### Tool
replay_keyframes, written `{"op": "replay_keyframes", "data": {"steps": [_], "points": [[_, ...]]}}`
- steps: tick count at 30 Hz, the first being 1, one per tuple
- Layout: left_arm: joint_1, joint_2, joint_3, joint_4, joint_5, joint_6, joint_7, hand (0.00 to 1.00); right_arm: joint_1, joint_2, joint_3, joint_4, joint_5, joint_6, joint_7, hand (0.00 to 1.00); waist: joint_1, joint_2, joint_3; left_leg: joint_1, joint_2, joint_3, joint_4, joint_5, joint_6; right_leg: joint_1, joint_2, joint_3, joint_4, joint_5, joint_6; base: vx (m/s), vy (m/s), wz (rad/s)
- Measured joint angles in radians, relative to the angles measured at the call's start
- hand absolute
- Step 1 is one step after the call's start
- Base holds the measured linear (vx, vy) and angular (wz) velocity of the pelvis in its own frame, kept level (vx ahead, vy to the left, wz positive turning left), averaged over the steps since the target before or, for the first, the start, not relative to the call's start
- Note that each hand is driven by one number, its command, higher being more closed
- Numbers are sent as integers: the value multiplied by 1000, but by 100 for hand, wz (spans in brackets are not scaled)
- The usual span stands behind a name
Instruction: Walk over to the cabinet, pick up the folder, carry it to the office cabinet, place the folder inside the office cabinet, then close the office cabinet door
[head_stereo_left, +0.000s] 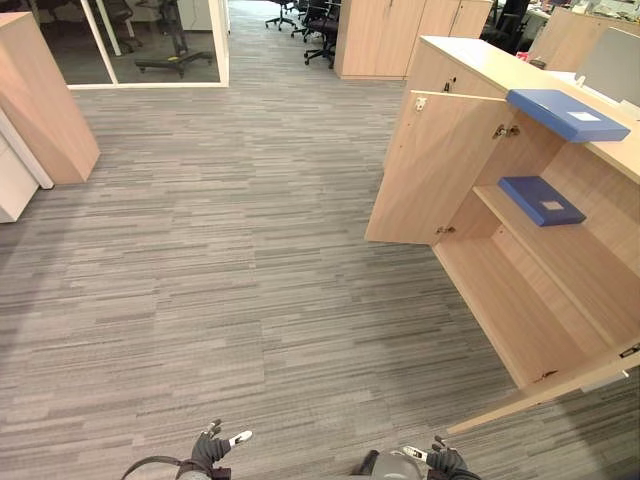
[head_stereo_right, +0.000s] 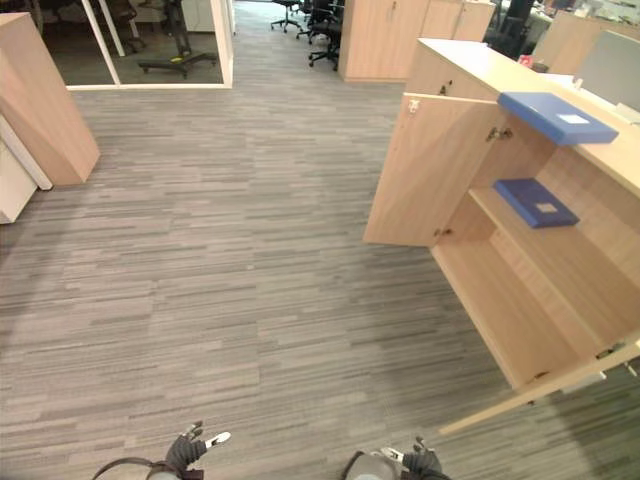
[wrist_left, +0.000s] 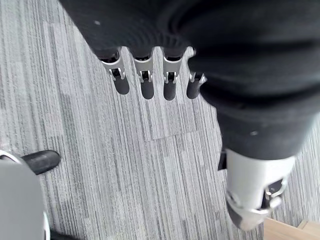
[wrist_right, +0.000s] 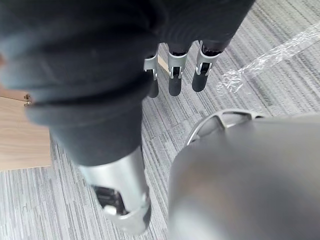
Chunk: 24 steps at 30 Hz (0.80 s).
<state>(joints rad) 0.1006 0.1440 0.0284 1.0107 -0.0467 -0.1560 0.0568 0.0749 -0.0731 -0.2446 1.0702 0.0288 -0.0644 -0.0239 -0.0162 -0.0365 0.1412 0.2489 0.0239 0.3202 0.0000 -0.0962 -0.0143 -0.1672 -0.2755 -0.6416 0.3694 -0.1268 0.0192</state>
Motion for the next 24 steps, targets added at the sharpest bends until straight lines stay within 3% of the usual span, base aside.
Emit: {"op": "replay_keyframes", "data": {"steps": [1, 2, 3, 5, 6, 7, 9, 11, 12, 14, 18, 20, 22, 24], "points": [[0, -1, 7, 0, 0, 0, 0, 0, 0, 1, 4, 2, 2, 0, 0, 0, -1, -5, 2, 25, 0, 13, -1, -24, -17, -6, 15, -11, -121, 60, -17, 227, -110, -25], [0, -3, 13, 0, 1, -1, 0, 0, 0, 0, 4, 3, 3, 1, 0, 0, -1, -7, 2, 37, 0, 19, 5, -40, -27, -15, 15, -11, -145, 69, -29, 255, -144, -28], [6, -5, 27, 3, 6, 0, 1, 0, 2, -3, 2, 6, 7, 1, 1, 0, -8, -7, 2, 57, 11, 27, 20, -74, -51, -26, 12, -8, -134, 104, -72, 327, -182, -27], [17, -14, 52, 18, 19, 1, 0, 0, 7, -15, 1, 7, 14, 1, 3, 0, -25, 19, -6, 67, 83, 48, 77, -140, -103, -27, 63, -21, -79, 128, -88, 496, -294, -32], [26, -25, 85, 34, 25, 7, 2, 0, 11, -25, 0, 21, 18, 2, 5, 0, -26, 54, -25, 48, 162, 66, 162, -179, -136, -20, 133, -35, -82, 102, -102, 487, -297, -40], [30, -31, 124, 40, 27, 11, 2, 0, 11, -22, -14, 41, 24, 2, 6, 0, -25, 51, -34, -3, 220, 67, 300, -184, -143, -9, 178, -35, -105, 82, -110, 548, -396, -45], [23, -56, 224, 35, 0, 11, 2, 0, 30, -11, -40, 64, 29, 4, 4, 0, -19, 48, -21, -161, 372, 56, 743, -126, -78, 85, 293, -4, -214, 74, -119, 488, -401, -48], [31, -61, 271, 25, -24, 11, 4, 0, 37, -13, -43, 75, 30, 11, 2, 0, -5, 50, -12, -244, 432, 49, 1027, -127, -70, 164, 358, 67, -264, 56, -132, 477, -236, -104], [32, -57, 282, 15, -38, 11, 8, 0, 37, -11, -44, 84, 29, 12, 2, 0, 3, 40, -2, -286, 427, 50, 1095, -134, -61, 215, 374, 115, -282, 39, -136, 641, -216, -112], [32, -61, 292, -1, -43, 9, 13, 0, 35, -11, -47, 101, 28, 18, 1, 0, 11, 29, 5, -360, 390, 31, 1085, -155, -64, 263, 381, 168, -310, 27, -130, 488, -91, -91], [48, -81, 309, -16, -51, 1, 35, 0, 13, -15, -48, 121, 28, 24, -1, 0, 44, 24, 20, -518, 239, -111, 723, -177, -68, 371, 373, 326, -375, 17, -105, 440, 40, -116], [50, -84, 316, -18, -63, -2, 39, 0, 17, -7, -47, 106, 28, 22, -2, 0, 50, 19, 29, -535, 178, -208, 478, -139, -78, 416, 356, 370, -398, -2, -74, 444, 144, -72], [56, -99, 334, -20, -68, -11, 50, 0, 20, -1, -45, 87, 28, 9, -4, 0, 62, 18, 25, -530, 136, -317, 234, -26, -79, 449, 327, 428, -396, -55, -5, 406, 213, -74], [64, -98, 346, -20, -79, -11, 52, 0, 21, 14, -40, 67, 28, 4, -6, 0, 73, 10, 16, -517, 107, -312, 242, 101, -76, 460, 281, 476, -379, -84, 35, 502, 301, -71]]}}
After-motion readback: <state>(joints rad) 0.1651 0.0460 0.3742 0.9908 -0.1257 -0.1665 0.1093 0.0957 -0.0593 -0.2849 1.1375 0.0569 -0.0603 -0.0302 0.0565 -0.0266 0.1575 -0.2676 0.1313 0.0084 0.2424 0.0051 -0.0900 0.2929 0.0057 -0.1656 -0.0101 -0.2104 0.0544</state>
